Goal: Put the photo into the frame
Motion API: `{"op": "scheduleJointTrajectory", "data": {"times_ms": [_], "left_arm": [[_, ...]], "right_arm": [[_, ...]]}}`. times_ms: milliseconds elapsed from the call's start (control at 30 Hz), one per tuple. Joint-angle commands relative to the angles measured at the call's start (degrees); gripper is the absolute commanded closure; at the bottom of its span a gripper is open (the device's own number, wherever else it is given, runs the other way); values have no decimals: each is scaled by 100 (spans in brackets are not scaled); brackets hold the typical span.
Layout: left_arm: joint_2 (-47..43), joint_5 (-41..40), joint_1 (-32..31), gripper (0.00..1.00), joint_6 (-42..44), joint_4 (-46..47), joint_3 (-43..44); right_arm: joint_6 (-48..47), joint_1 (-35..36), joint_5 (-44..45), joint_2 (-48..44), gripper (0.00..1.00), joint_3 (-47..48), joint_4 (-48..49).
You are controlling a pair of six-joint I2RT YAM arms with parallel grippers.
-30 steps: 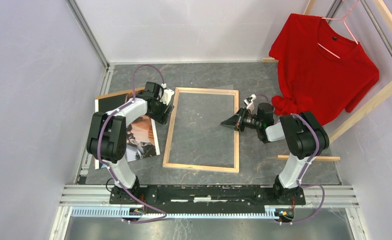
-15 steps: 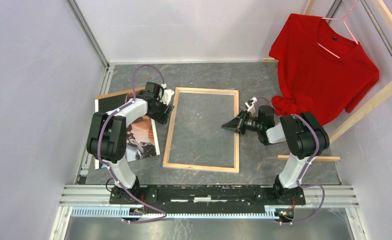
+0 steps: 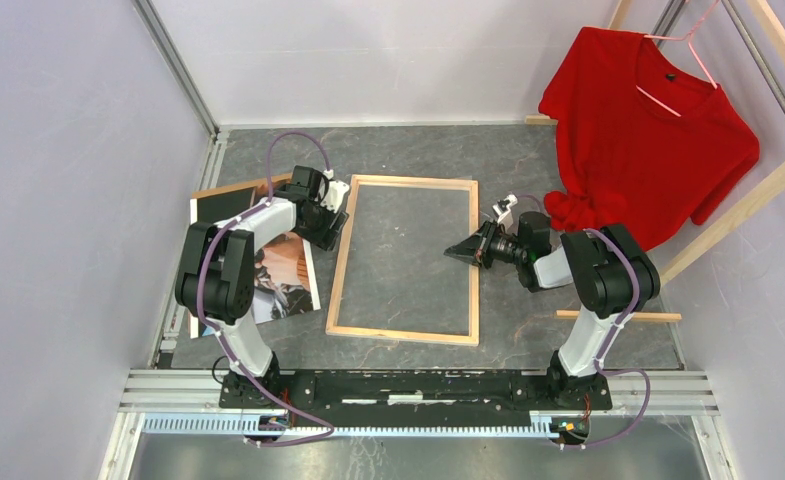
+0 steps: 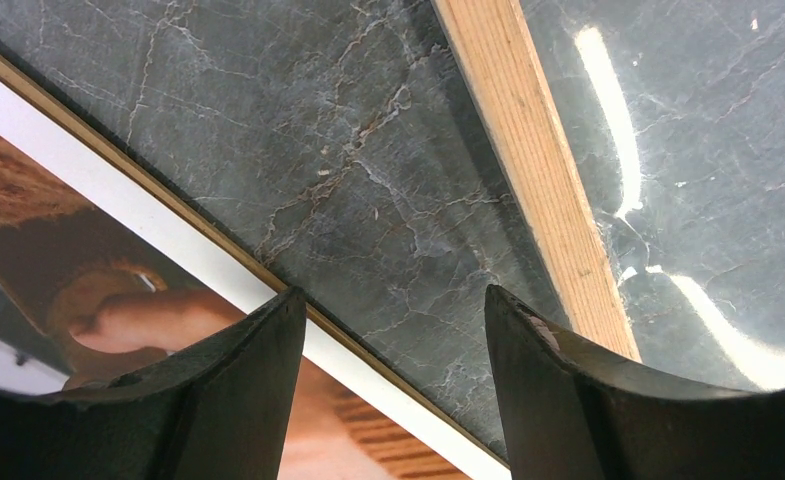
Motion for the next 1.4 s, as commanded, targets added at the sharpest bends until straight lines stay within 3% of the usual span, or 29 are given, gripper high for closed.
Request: {"op": "scheduleJointTrajectory", "data": {"times_ms": [0, 733, 1100, 1200, 1267, 1367], "left_arm": [[52, 96, -34, 28, -180, 160, -14], [167, 104, -181, 28, -165, 206, -75], [154, 77, -210, 28, -140, 208, -84], [145, 40, -210, 28, -111, 210, -93], [129, 21, -210, 28, -89, 207, -109], [119, 19, -210, 28, -86, 211, -135]], "right_arm": [[25, -25, 65, -103, 100, 41, 401], [507, 39, 81, 274, 100, -39, 1302], [457, 222, 127, 308, 100, 141, 1271], [41, 224, 158, 183, 100, 269, 672], [-396, 225, 252, 36, 95, 403, 29], [-1143, 228, 431, -201, 68, 687, -1143]]}}
